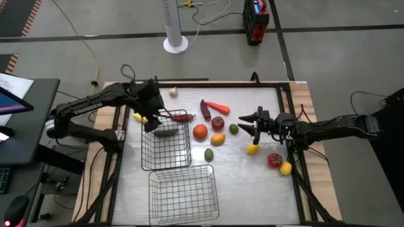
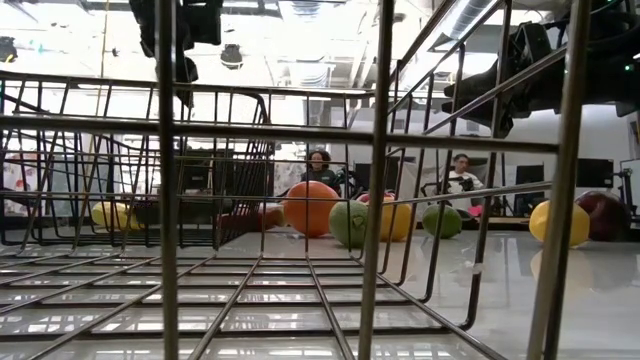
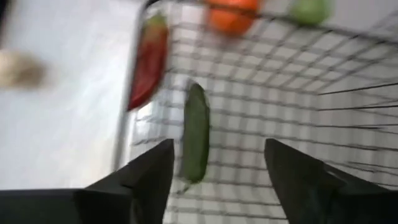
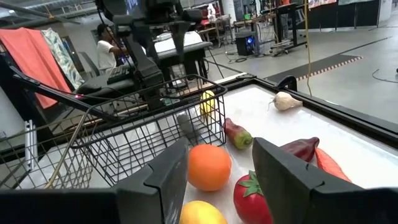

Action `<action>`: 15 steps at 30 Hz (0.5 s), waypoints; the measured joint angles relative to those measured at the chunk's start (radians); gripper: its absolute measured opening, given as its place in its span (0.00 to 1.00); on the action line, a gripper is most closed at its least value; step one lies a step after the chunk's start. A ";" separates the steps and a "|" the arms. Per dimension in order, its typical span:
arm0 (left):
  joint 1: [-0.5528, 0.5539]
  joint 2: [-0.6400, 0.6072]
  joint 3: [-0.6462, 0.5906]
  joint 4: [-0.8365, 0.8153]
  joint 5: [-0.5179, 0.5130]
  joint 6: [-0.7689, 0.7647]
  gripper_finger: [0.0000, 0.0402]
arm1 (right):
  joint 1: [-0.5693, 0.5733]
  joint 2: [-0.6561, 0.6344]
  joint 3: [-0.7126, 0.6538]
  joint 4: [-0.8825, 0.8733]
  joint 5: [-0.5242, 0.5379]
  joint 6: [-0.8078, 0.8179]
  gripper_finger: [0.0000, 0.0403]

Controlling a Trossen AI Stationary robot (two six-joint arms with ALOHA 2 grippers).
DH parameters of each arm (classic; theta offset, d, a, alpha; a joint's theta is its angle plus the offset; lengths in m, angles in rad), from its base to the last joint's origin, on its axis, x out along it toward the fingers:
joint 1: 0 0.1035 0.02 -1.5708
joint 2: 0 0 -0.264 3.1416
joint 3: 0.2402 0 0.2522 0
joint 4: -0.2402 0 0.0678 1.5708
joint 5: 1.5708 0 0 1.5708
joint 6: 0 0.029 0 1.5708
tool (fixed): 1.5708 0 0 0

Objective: Sort produce into baskets
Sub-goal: Put the yellow corn into the black wire basket

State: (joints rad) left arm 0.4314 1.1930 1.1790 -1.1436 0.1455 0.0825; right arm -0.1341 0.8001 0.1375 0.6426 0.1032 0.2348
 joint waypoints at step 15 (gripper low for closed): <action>0.082 -0.239 -0.120 -0.118 -0.407 -0.047 0.65 | 0.001 0.000 0.000 -0.012 0.000 0.000 0.51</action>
State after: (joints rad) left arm 0.5137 0.9536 1.0594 -1.2616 -0.2617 0.0353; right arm -0.1333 0.8004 0.1375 0.6304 0.1036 0.2352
